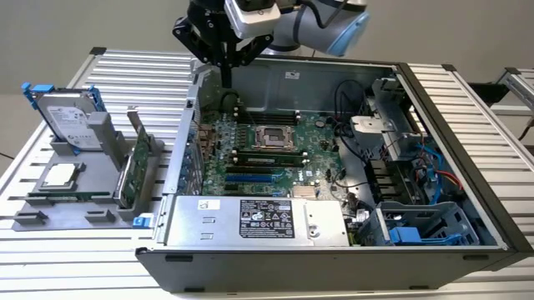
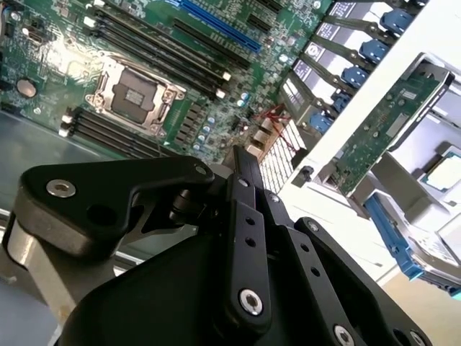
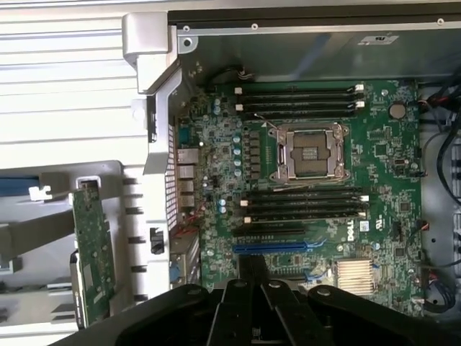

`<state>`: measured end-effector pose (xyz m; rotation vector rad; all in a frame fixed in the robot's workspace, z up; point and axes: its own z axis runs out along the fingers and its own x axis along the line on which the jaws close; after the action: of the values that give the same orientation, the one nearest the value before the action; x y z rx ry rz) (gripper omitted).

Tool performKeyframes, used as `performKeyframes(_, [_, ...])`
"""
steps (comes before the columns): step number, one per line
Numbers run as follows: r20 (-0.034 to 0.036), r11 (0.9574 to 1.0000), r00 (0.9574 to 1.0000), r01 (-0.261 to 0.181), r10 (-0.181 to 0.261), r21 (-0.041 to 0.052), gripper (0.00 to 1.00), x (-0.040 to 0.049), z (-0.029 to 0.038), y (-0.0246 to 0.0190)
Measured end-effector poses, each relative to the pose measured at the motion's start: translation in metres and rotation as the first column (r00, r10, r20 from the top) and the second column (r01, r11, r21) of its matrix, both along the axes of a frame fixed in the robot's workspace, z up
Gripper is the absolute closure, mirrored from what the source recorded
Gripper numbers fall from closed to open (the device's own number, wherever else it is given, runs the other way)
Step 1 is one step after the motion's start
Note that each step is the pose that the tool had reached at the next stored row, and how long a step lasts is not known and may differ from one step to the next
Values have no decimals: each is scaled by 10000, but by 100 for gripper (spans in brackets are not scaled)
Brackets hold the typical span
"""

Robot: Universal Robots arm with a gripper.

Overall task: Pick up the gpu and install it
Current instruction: 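Reach for the gpu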

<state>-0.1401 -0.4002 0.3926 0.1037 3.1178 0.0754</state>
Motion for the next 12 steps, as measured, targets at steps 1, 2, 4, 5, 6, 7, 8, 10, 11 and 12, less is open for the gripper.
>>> performKeyframes(1, [2, 10000, 10000, 0, 0, 2, 100, -14, -1, -2])
performKeyframes(2, [2, 10000, 10000, 0, 0, 2, 100, -29, 0, -4])
performKeyframes(4, [4, 10000, 10000, 0, 0, 5, 100, -60, 0, -9])
performKeyframes(5, [6, 10000, 10000, 0, 0, 6, 100, -77, 0, -11])
performKeyframes(6, [7, 10000, 10000, 0, 0, 6, 100, -94, 0, -13])
performKeyframes(7, [8, 10000, 10000, 0, 0, 6, 100, -110, 0, -15])
performKeyframes(8, [10, 10000, 10000, 0, 0, 7, 100, -126, 0, -17])
performKeyframes(10, [12, 10000, 10000, 0, 0, 8, 100, -162, 0, -21])
performKeyframes(11, [13, 10000, 10000, -1, 1, 8, 100, -181, 0, -23])
performKeyframes(12, [14, 10000, 10000, -1, 1, 9, 100, -201, 0, -25])
